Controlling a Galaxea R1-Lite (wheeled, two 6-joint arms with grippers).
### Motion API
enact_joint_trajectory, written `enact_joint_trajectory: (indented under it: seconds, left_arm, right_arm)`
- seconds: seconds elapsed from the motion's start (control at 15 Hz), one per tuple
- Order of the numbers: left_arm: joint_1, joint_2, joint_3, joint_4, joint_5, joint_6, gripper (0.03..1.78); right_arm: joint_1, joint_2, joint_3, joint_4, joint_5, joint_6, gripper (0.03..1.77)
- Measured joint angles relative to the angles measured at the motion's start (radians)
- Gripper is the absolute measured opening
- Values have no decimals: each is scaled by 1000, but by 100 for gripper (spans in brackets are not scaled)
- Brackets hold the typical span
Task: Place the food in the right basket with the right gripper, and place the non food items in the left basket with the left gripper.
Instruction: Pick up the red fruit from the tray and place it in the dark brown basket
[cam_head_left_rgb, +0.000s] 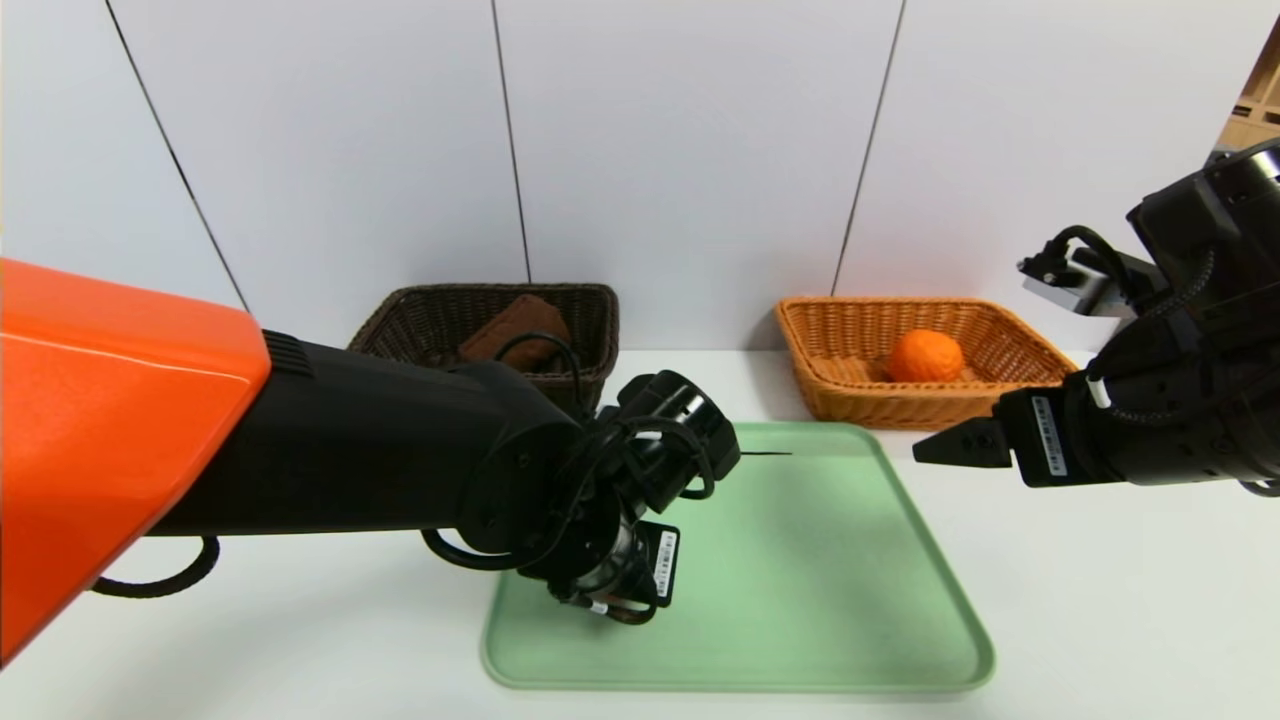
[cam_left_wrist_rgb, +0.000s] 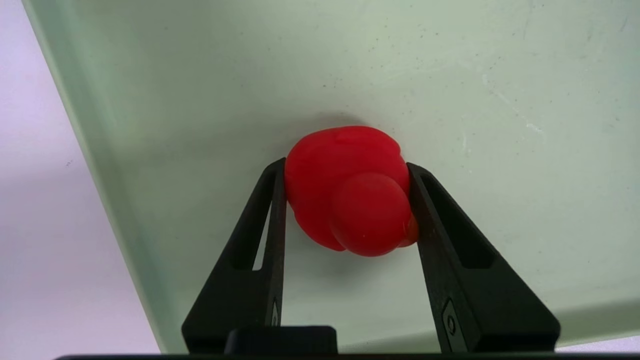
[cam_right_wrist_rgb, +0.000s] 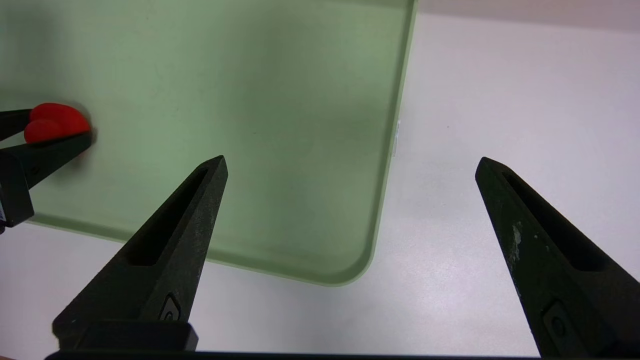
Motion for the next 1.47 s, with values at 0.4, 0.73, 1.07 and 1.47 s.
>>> enact_joint_trajectory:
  seconds: [0.4,0.73,1.07,1.47]
  left_arm:
    - [1,-49,-3,4,-1,9,76]
    - [27,-127,-5,3,9,28,75]
    - [129,-182,-24,-94,38,138,73]
    - [324,-138,-117,-223,31,255,71]
  right_arm:
    - [0,-6,1,1,0,1,171]
    - [-1,-16,3,4,1,2,171]
    - [-4,-32,26,1,1,2,171]
    - [-8,-39,34,1,2,4,171]
